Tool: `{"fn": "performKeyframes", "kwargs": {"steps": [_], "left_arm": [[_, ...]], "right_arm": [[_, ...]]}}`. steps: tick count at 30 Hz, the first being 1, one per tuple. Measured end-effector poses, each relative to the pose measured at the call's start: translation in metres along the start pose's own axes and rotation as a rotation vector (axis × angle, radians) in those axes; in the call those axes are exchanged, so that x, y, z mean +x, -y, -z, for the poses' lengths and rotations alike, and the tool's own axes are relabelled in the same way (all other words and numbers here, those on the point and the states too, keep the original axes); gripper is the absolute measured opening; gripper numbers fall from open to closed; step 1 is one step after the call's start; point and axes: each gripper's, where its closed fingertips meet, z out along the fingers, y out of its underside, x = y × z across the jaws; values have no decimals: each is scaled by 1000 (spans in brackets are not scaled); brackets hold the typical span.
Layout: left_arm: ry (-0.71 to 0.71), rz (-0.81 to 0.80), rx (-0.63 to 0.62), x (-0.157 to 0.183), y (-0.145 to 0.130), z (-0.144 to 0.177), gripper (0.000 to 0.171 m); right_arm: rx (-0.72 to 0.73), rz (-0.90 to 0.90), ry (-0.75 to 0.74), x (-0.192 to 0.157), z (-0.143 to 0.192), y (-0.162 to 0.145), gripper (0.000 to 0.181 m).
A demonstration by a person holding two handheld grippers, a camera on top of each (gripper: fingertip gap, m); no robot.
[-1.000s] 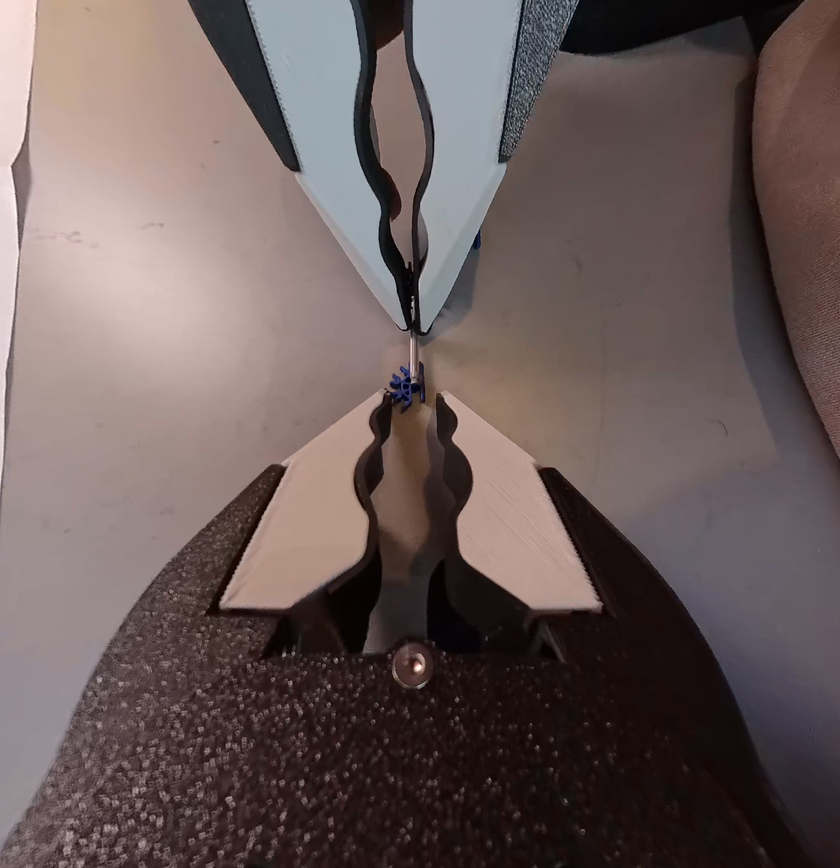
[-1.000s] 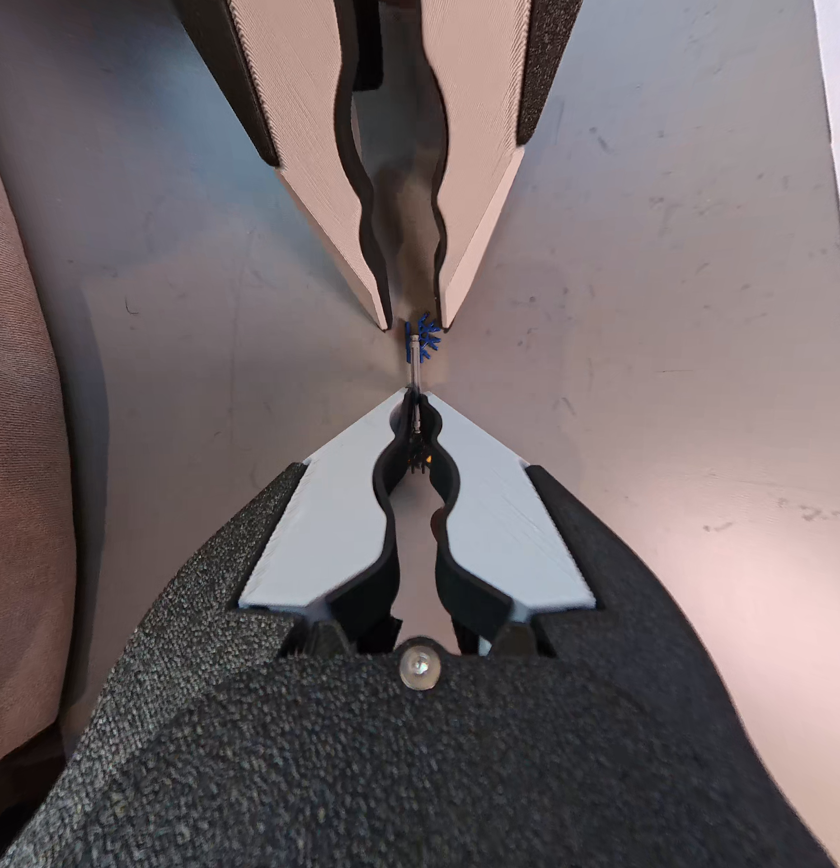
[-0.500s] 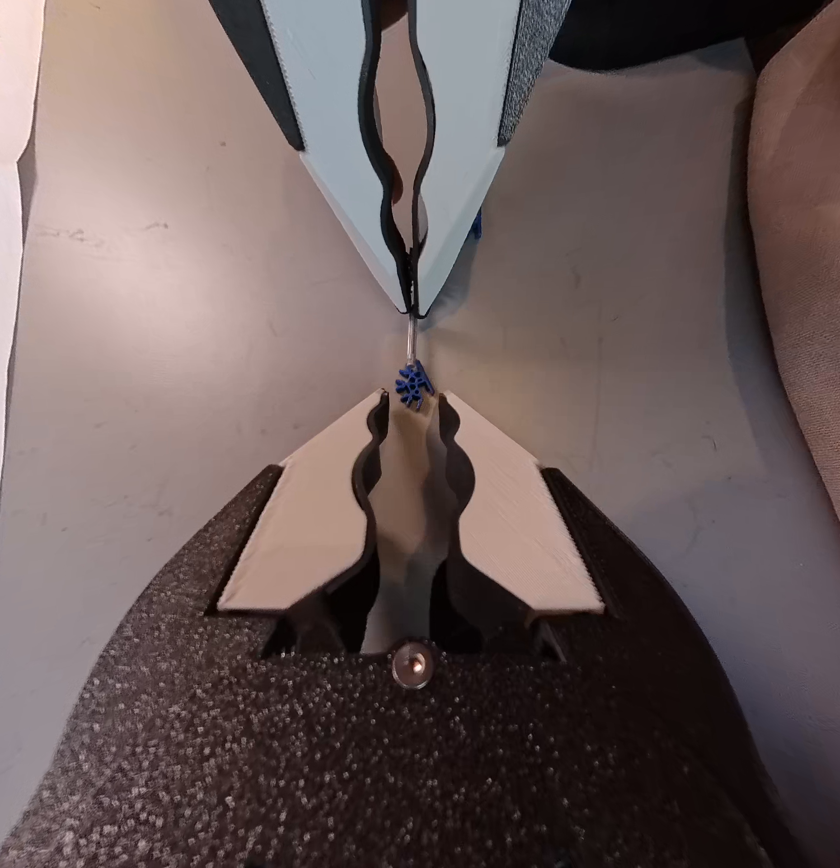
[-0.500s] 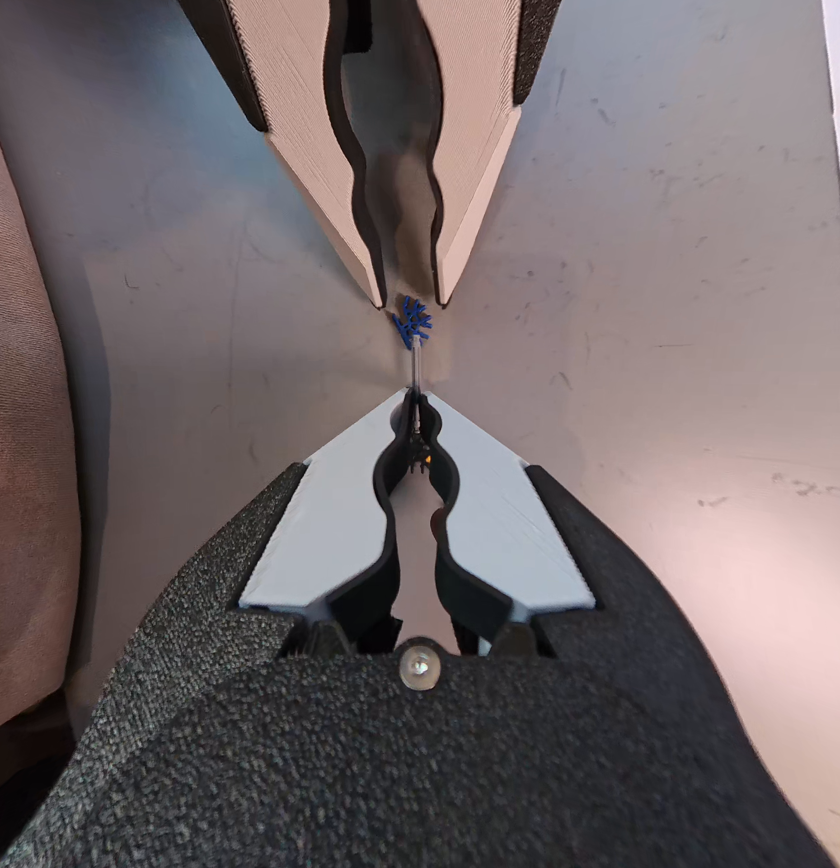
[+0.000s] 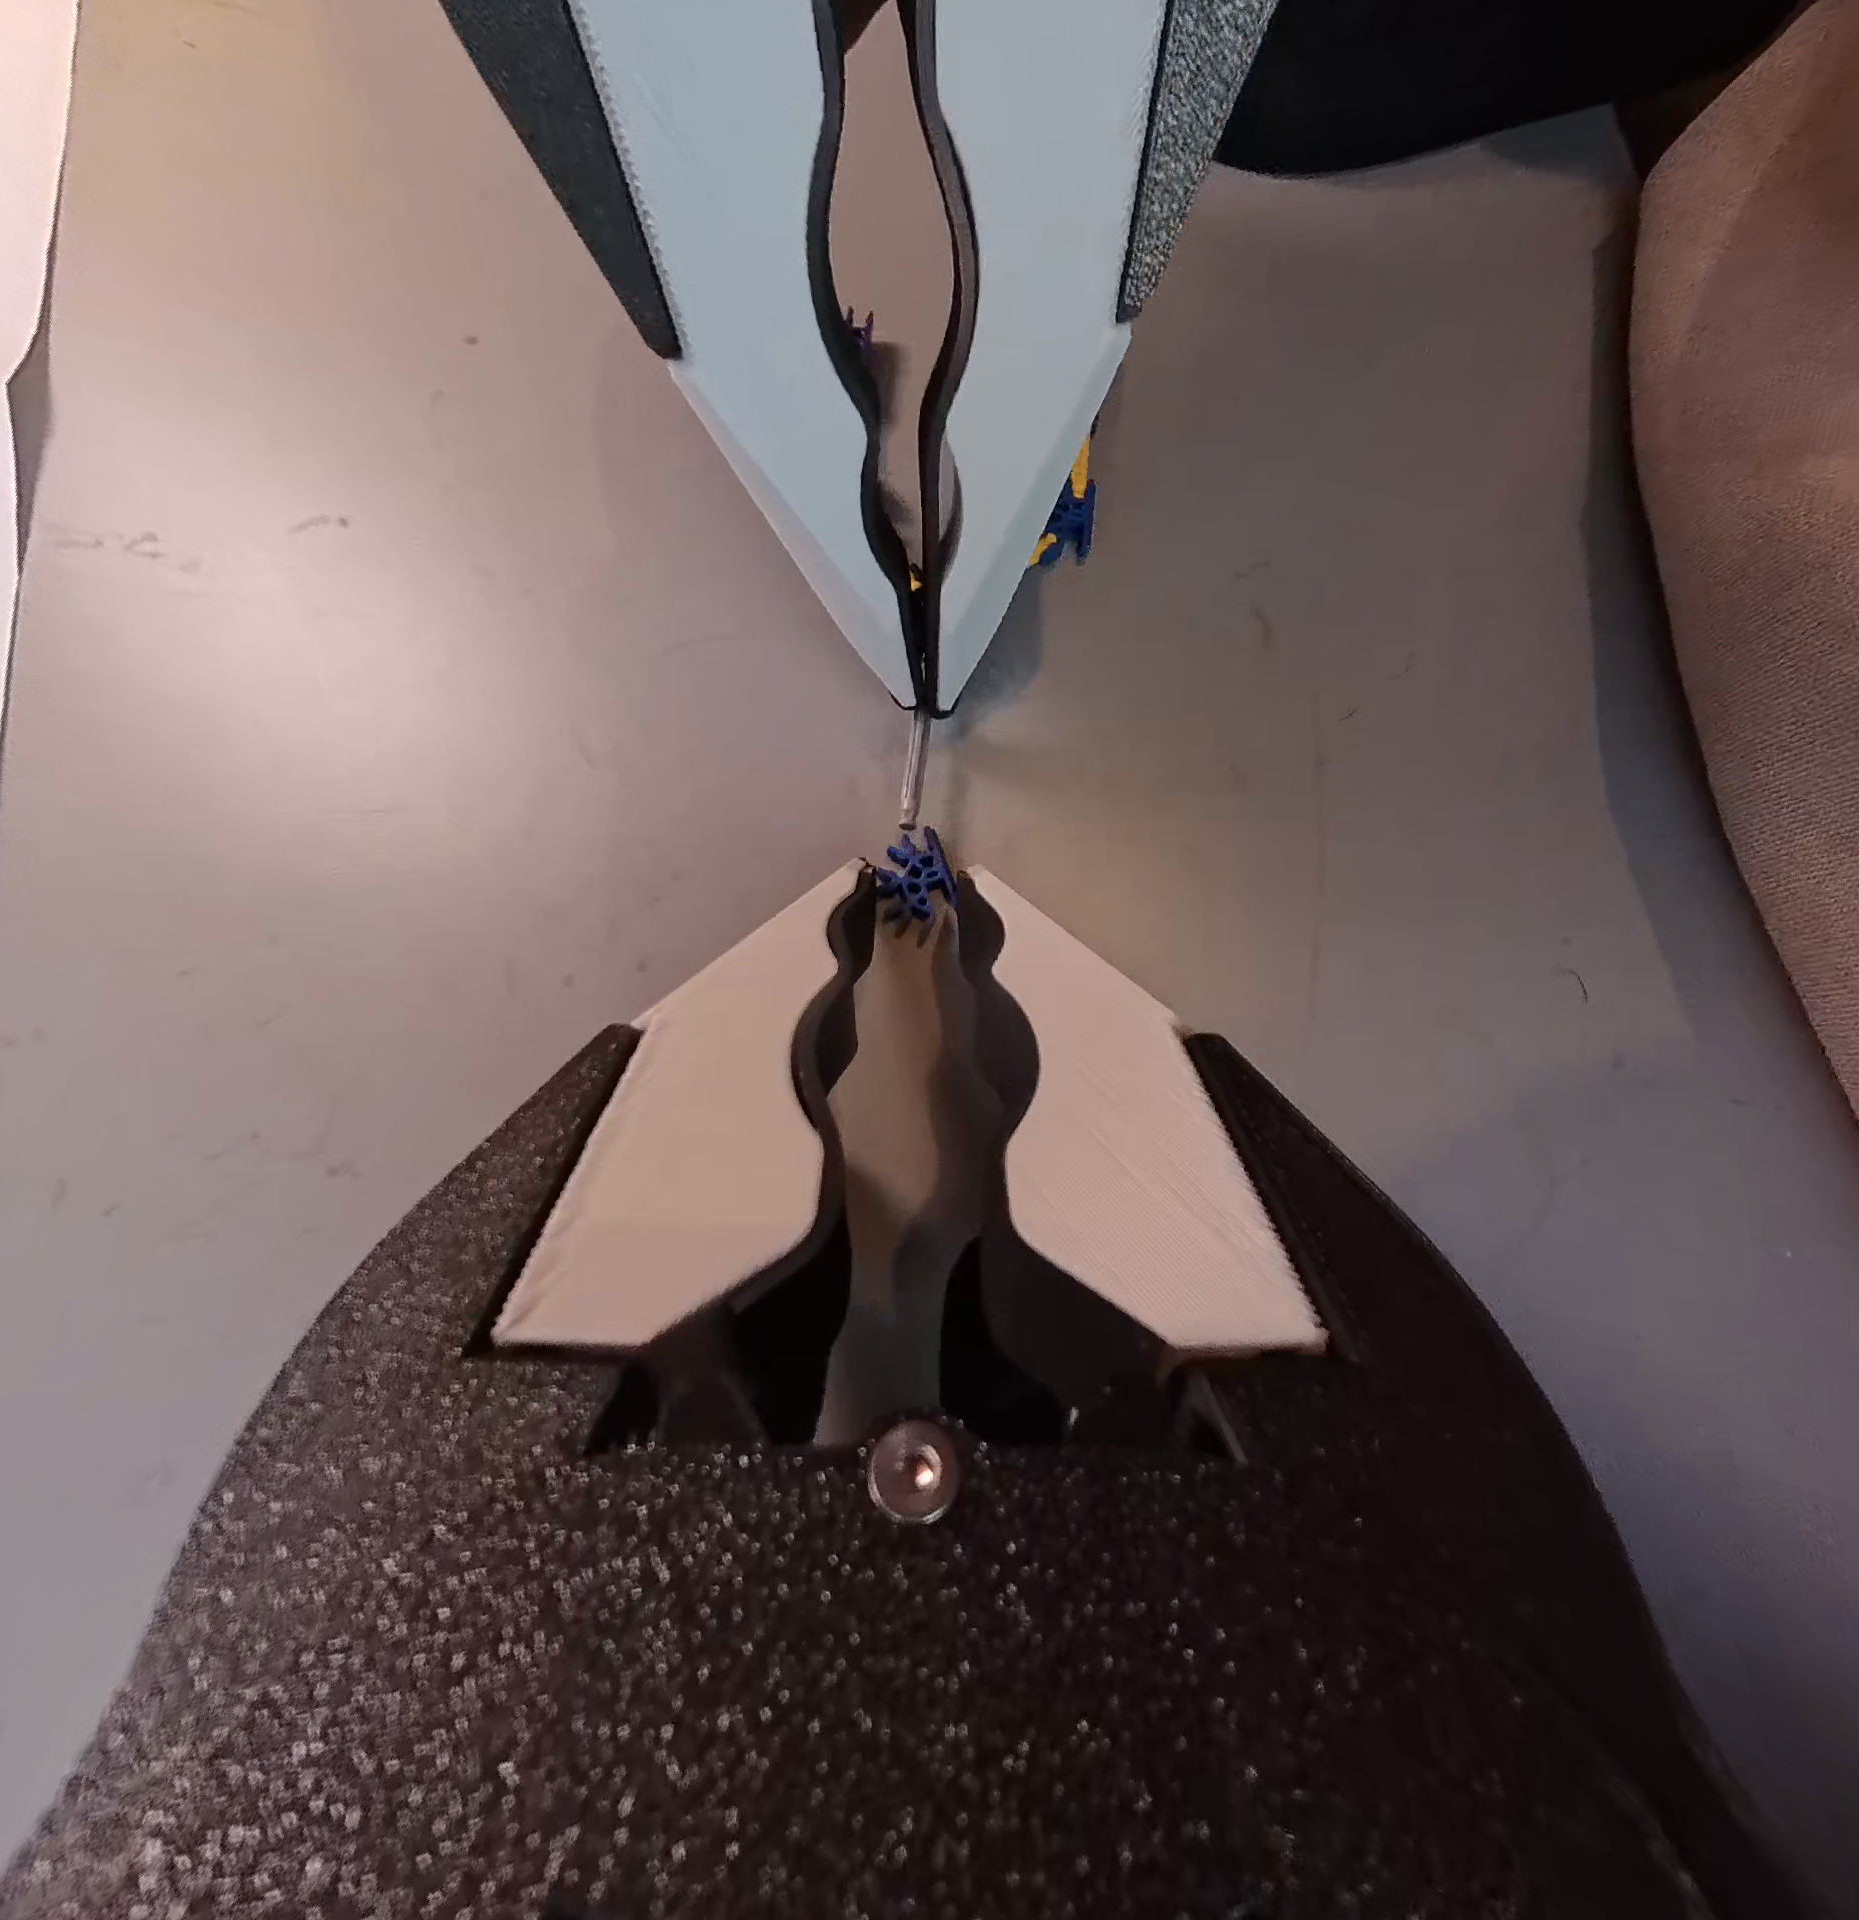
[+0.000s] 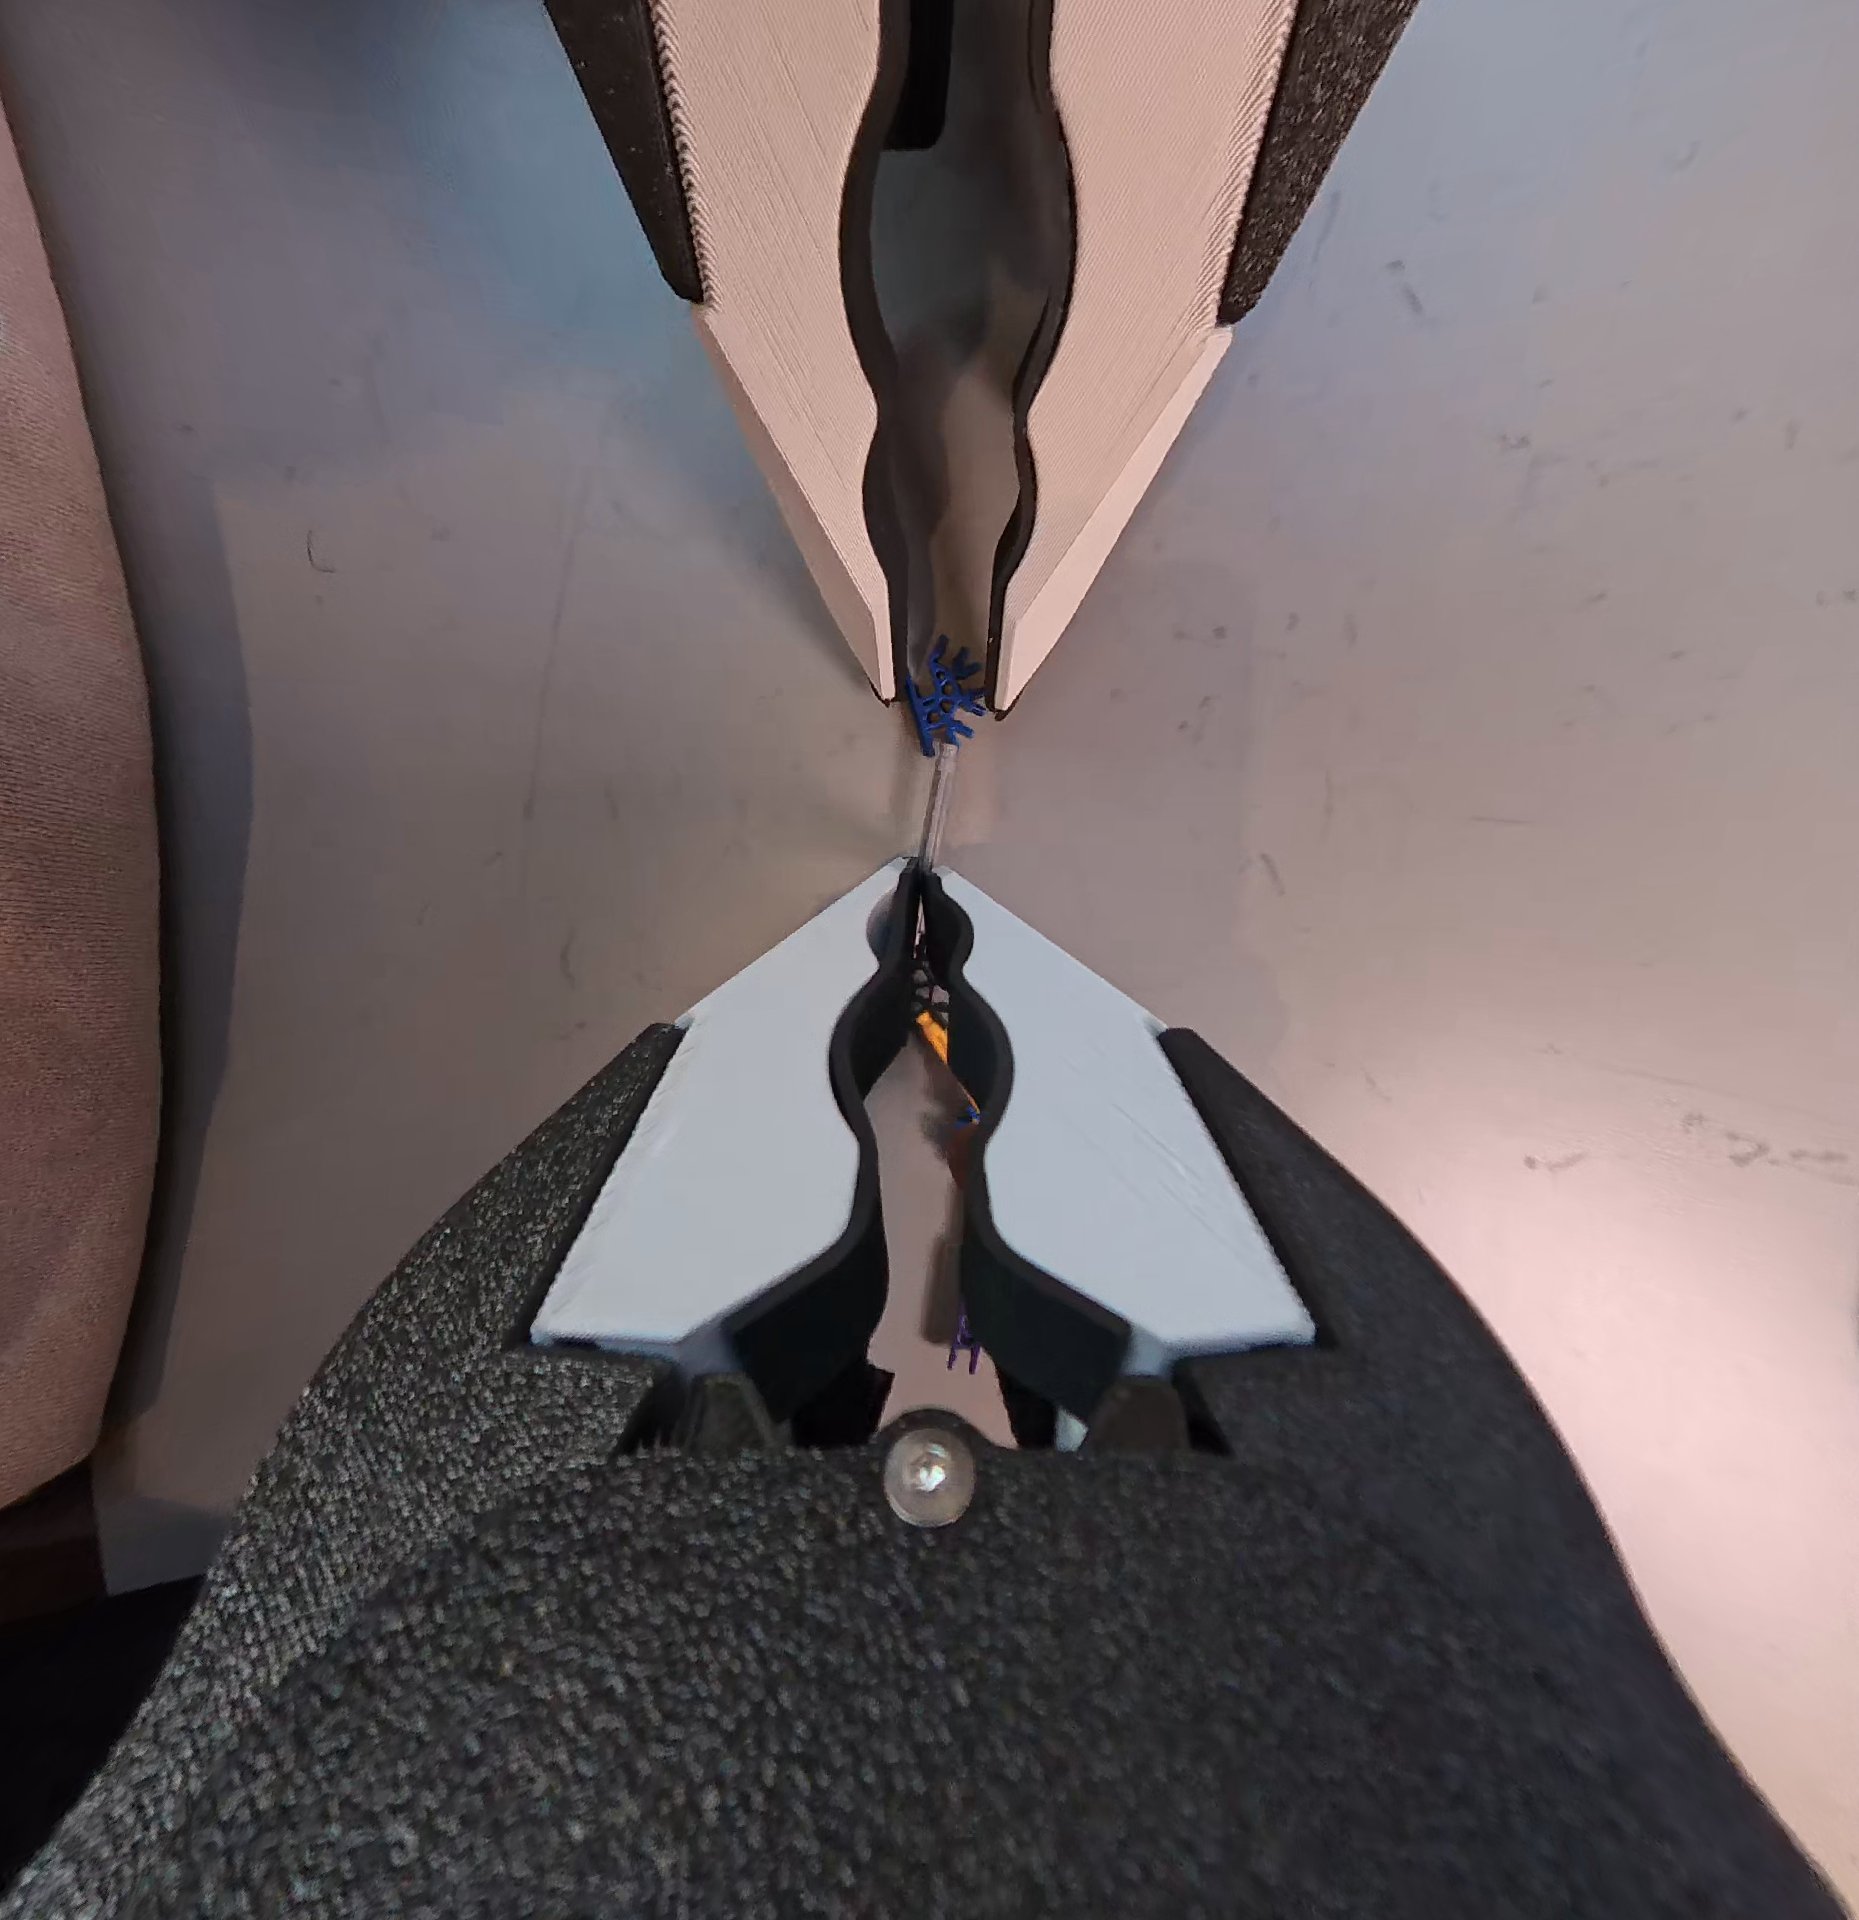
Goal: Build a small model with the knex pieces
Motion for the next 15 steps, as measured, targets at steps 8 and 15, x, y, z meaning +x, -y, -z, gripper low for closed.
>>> {"fn": "performKeyframes", "kwargs": {"steps": [8, 15], "left_arm": [[-81, -75, 9, 8, -1, 2, 15], [-134, -107, 10, 11, -2, 2, 15]], "right_arm": [[7, 45, 36, -7, -4, 4, 0], [-15, 83, 60, -11, -5, 4, 0]]}}
